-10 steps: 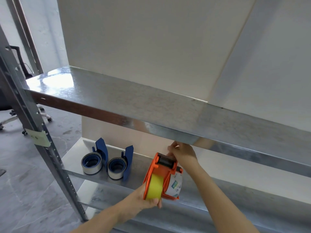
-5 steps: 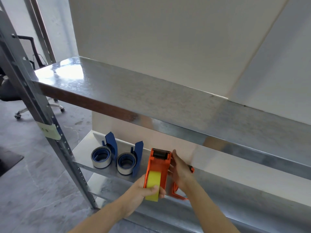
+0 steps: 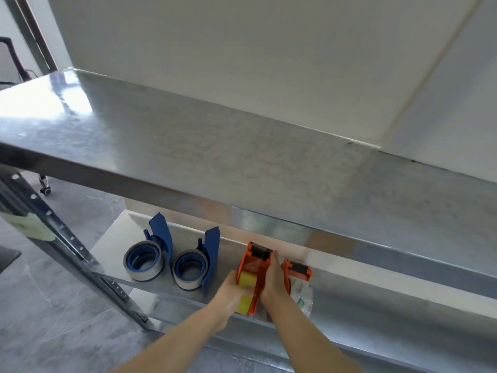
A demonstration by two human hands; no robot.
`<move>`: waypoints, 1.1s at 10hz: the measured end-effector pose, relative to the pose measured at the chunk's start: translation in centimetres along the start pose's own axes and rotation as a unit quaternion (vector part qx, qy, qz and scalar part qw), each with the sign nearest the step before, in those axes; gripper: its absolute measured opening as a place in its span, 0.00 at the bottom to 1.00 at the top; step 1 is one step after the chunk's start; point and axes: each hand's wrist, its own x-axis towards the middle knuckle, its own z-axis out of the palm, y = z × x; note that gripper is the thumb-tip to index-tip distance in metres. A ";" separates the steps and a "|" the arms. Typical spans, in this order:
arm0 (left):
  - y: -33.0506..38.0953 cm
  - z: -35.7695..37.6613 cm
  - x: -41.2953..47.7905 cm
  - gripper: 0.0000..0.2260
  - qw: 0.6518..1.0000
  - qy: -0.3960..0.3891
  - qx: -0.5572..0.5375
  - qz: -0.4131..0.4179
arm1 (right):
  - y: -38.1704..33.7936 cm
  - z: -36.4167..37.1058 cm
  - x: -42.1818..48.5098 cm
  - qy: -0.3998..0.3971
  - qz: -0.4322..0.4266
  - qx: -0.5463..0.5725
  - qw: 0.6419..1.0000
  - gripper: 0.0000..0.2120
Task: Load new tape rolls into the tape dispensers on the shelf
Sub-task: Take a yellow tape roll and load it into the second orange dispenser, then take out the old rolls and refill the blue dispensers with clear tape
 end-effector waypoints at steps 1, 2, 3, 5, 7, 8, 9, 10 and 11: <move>0.3 0.7 1.3 0.17 0.999 0.031 -0.031 -0.027 | 0.5 -0.3 -0.1 0.033 -0.002 -0.048 0.998 0.21; 0.8 0.9 2.1 0.16 0.998 0.026 -0.041 -0.049 | 2.1 -0.9 -0.1 0.032 -0.037 -0.054 0.997 0.17; 1.2 0.7 3.0 0.16 0.997 0.017 -0.030 -0.066 | 5.1 -2.4 -0.6 -0.051 -0.172 -0.184 0.967 0.20; 1.5 0.6 3.0 0.20 0.996 0.061 0.038 -0.059 | 5.7 -3.3 -3.3 -0.081 -0.247 -0.274 0.926 0.11; 2.6 -0.2 -0.2 0.18 0.974 0.169 0.148 0.027 | 5.1 -3.6 -1.1 -0.061 -0.292 -0.408 0.863 0.21; 2.7 -1.7 -1.8 0.17 0.969 0.176 0.166 0.051 | 4.7 -3.3 -1.1 -0.040 -0.314 -0.436 0.842 0.24; 2.5 -4.6 -4.2 0.13 0.967 0.198 0.155 0.048 | 3.7 -2.8 -2.4 -0.043 -0.343 -0.448 0.825 0.22; 2.1 -6.6 -6.2 0.11 0.960 0.231 0.151 0.043 | 3.1 -2.4 -3.0 -0.062 -0.374 -0.445 0.811 0.22; 1.4 -9.1 -8.5 0.09 0.957 0.261 0.124 0.023 | 2.6 -1.3 -3.4 -0.091 -0.438 -0.454 0.771 0.22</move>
